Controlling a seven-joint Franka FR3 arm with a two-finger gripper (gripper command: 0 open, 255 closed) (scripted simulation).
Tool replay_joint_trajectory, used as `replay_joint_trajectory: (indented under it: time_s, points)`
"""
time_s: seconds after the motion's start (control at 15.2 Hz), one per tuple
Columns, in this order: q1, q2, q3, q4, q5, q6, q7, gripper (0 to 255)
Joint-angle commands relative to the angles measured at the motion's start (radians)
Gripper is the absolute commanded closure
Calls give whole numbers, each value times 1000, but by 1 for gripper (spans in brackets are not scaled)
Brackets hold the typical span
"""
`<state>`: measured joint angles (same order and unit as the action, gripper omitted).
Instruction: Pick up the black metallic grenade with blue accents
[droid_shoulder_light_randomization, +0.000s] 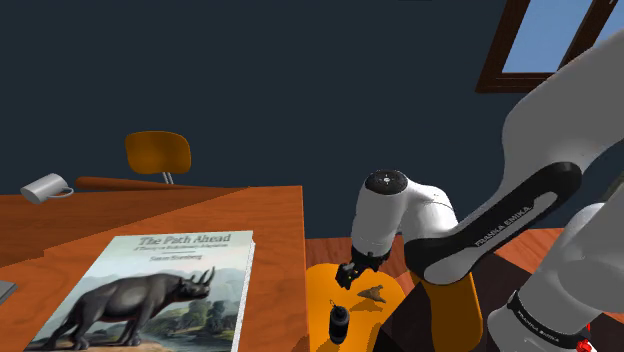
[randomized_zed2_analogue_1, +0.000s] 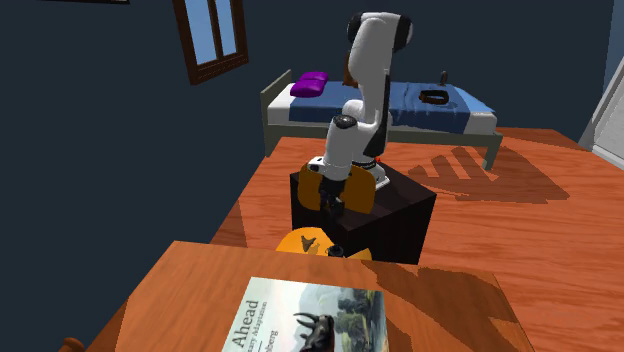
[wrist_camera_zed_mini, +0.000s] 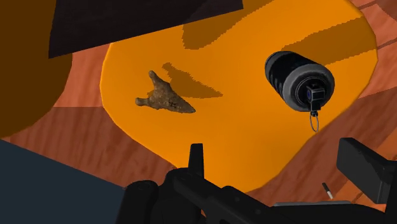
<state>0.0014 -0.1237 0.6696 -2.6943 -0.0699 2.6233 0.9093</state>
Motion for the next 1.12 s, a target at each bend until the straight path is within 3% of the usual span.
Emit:
replay_joint_trajectory:
  time_s: [0.0, 0.13, 0.33, 0.86, 0.99, 1.06]
  points:
    - [-39, 103, 39, 27, -149, 56, 142, 0]
    - [-44, 226, 32, 78, -357, 82, 323, 0]
    - [53, 387, -68, 170, -598, 95, 541, 0]
    - [171, 527, -210, 232, -798, 145, 707, 0]
    - [178, 536, -219, 236, -810, 149, 717, 0]
    - [178, 537, -220, 236, -811, 150, 717, 255]
